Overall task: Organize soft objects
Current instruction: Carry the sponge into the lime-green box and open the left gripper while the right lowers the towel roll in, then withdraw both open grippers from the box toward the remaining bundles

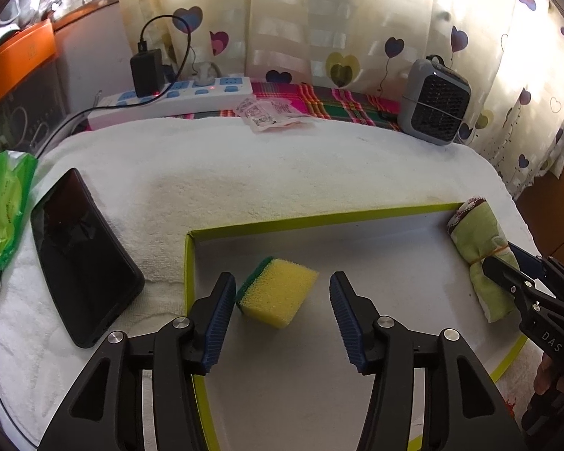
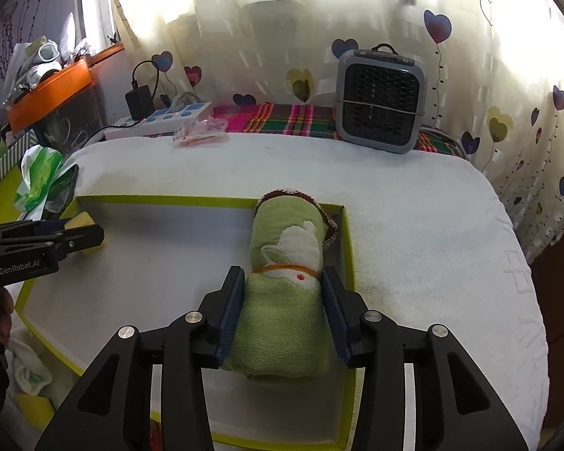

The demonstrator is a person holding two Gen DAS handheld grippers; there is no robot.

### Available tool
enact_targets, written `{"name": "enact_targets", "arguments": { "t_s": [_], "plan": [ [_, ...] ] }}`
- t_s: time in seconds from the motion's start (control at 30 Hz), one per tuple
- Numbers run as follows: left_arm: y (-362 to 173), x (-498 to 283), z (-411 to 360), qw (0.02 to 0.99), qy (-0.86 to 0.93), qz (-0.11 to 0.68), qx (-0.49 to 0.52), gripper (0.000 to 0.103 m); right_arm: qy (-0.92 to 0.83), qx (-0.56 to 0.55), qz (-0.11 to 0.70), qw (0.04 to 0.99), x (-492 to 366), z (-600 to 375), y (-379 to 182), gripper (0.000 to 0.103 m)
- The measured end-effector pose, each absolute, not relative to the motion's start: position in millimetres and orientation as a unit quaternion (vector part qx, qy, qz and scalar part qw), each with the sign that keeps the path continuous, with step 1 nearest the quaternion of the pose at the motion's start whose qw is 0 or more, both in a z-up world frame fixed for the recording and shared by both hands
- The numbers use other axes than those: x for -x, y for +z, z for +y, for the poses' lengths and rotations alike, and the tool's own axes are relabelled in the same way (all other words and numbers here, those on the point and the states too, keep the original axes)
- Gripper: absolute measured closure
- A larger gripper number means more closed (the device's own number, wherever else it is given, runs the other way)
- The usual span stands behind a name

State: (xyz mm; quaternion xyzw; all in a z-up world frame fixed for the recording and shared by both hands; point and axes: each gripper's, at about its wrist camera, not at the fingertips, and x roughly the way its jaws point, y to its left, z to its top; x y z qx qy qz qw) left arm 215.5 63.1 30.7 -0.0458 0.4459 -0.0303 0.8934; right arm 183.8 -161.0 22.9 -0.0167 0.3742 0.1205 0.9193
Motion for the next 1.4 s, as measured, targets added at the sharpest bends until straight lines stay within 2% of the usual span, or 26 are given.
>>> {"name": "enact_targets", "arguments": {
  "t_s": [0.4, 0.77, 1.4],
  "plan": [
    [38.7, -202.7, 68.3, 0.898, -0.035, 0.434, 0.064, 0.046, 0.134, -0.008, 0.352, 0.926, -172.7, -167.8, 32.4, 0.045],
    [61.0, -166.4, 87.7, 0.907, -0.018, 0.412, 0.084, 0.045, 0.132, -0.022, 0.335, 0.933, -151.4, -172.8, 45.4, 0.045],
    [66.5, -80.9, 104.3, 0.912, -0.006, 0.4, 0.094, 0.045, 0.138, -0.048, 0.322, 0.935, -83.9, -184.9, 52.6, 0.045]
  ]
}}
